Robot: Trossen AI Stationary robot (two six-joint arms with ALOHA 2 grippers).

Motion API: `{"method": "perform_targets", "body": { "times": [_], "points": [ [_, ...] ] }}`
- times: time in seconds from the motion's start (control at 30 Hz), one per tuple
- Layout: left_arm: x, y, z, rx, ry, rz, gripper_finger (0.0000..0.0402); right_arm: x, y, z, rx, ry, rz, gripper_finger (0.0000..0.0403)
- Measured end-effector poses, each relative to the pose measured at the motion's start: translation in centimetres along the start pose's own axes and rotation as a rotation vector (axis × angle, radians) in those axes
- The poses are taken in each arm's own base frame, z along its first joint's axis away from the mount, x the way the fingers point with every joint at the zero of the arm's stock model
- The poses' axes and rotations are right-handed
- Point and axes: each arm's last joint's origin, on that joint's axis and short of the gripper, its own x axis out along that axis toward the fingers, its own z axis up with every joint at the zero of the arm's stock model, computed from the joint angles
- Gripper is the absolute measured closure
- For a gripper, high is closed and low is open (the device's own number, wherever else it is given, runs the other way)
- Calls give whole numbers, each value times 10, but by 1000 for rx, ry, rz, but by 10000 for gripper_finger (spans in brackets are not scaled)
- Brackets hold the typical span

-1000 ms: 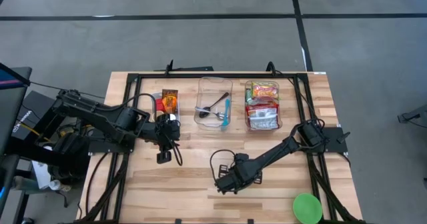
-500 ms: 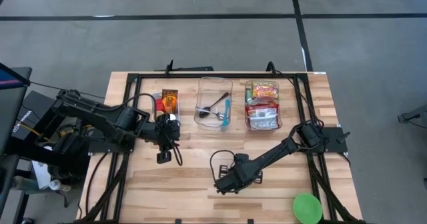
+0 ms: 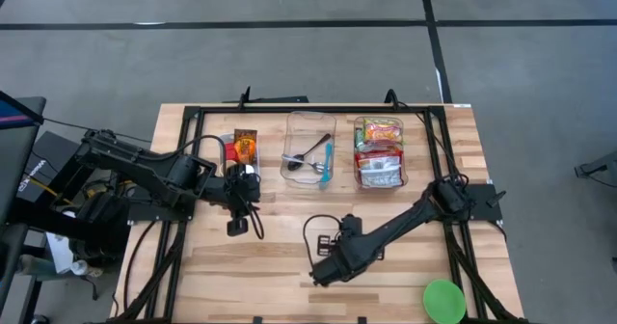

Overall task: Pick & Place Food Item
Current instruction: Put the black spoon into the left transparent bin

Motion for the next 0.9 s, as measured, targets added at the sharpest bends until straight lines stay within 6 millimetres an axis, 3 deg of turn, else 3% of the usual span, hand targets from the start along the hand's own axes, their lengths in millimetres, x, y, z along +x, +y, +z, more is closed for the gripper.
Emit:
{"method": "perform_targets", "body": {
  "times": [0.33,0.47,0.67,0.9],
  "points": [
    [1,0,3,14,-57,45,311,-52,-5,6,-69,-188,148,403],
    [17,-2,-1,0,-114,24,311,-65,-6,6,-142,-257,231,403],
    [51,-2,-17,-20,-170,-1,311,-68,-7,4,-183,-272,245,403],
    [70,2,-20,-71,-246,-151,311,-70,-6,-1,-282,-301,292,403]
  ]
}}
